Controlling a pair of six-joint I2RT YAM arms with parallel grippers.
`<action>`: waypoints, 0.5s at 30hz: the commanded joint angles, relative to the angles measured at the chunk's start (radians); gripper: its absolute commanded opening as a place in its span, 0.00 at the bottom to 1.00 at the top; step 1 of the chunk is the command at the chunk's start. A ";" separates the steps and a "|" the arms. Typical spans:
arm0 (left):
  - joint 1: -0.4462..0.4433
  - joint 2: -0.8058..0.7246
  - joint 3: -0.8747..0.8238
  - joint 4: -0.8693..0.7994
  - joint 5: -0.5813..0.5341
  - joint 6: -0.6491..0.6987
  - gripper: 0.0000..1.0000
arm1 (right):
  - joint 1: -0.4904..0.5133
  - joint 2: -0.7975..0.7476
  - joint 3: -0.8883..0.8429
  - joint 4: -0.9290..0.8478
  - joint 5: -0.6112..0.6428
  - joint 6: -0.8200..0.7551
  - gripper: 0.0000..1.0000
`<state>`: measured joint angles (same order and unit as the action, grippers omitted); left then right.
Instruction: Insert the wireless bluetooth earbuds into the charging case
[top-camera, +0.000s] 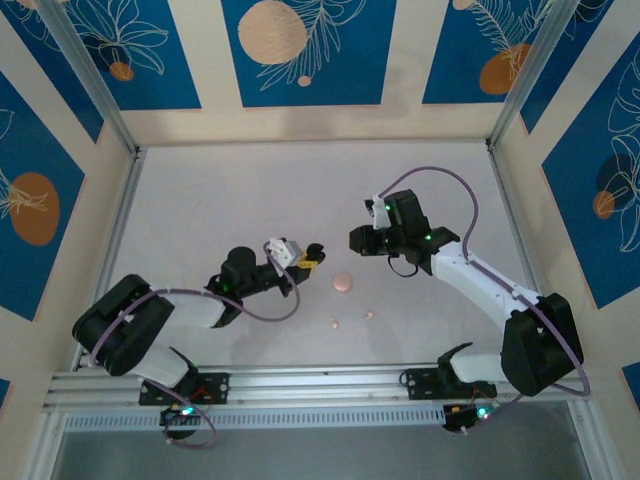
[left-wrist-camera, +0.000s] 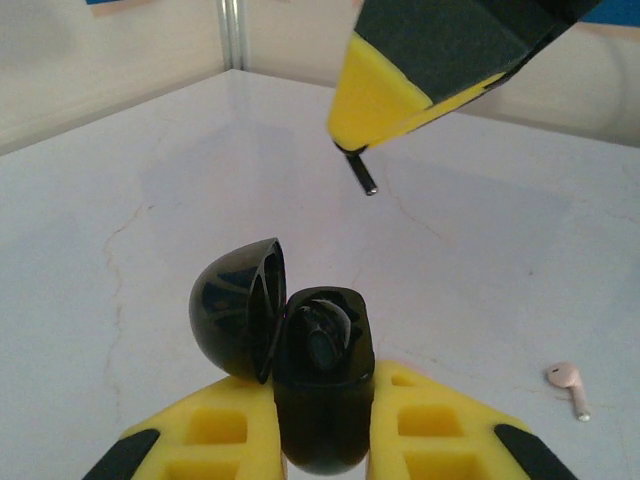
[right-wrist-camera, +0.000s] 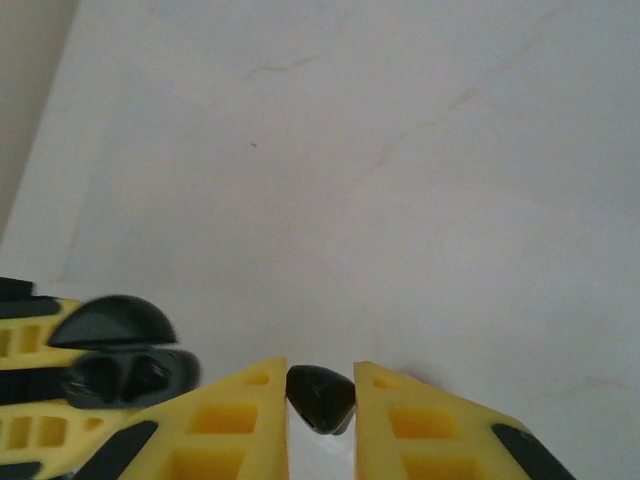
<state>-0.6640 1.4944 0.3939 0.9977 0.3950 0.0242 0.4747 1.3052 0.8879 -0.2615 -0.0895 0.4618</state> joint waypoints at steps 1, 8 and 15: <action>-0.008 0.026 0.035 0.100 0.059 -0.035 0.17 | 0.036 -0.018 -0.010 0.095 -0.040 0.002 0.19; -0.008 0.031 0.043 0.103 0.051 -0.040 0.17 | 0.095 -0.040 -0.029 0.166 -0.036 -0.023 0.18; -0.009 0.038 0.045 0.128 0.049 -0.055 0.17 | 0.135 -0.040 -0.033 0.181 -0.021 -0.040 0.19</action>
<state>-0.6659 1.5234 0.4164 1.0637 0.4194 -0.0086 0.5976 1.2846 0.8669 -0.1116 -0.1093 0.4450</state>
